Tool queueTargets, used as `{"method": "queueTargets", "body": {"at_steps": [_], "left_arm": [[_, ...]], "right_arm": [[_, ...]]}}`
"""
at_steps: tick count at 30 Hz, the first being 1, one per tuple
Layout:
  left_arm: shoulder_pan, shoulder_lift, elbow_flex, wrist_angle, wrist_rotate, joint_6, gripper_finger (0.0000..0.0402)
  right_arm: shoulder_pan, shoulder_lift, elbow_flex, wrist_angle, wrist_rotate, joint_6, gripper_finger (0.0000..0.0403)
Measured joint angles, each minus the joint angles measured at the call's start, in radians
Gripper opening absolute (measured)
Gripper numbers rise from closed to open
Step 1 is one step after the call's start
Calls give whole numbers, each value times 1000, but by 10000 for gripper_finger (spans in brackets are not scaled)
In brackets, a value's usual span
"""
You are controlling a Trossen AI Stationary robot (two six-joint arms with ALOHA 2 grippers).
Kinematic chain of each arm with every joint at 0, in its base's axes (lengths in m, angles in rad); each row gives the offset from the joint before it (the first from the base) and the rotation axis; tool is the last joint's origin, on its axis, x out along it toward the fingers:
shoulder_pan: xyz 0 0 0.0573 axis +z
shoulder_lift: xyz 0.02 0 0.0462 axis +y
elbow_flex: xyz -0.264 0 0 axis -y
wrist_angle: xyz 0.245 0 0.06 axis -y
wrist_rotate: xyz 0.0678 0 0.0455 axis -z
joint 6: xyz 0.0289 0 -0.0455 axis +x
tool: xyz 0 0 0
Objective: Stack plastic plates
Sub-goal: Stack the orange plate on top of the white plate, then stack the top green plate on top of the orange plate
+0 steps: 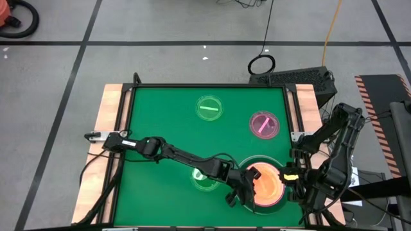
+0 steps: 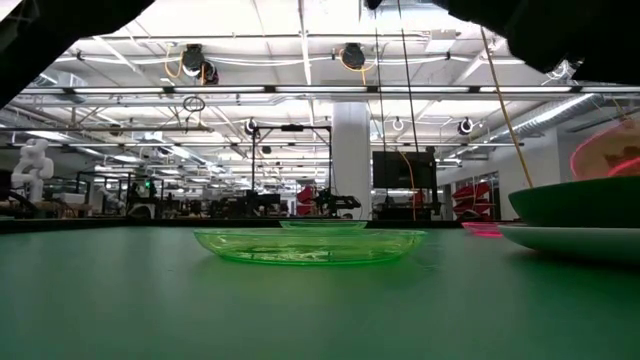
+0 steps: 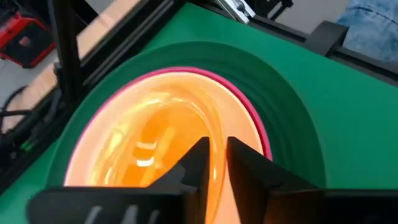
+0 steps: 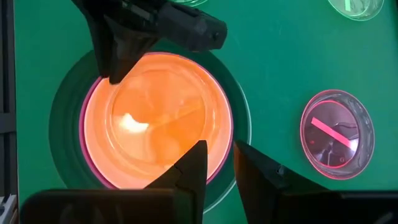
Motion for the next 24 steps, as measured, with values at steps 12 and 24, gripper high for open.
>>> {"method": "queueTargets", "body": {"at_steps": [12,24], "left_arm": [[6,-29,9,-50,-57,-118,135],[41,-111,11,-525,24,-243,48]], "right_arm": [[0,0,-6,51,39,2,75],[0,0,-99,61,254,3,75]]}}
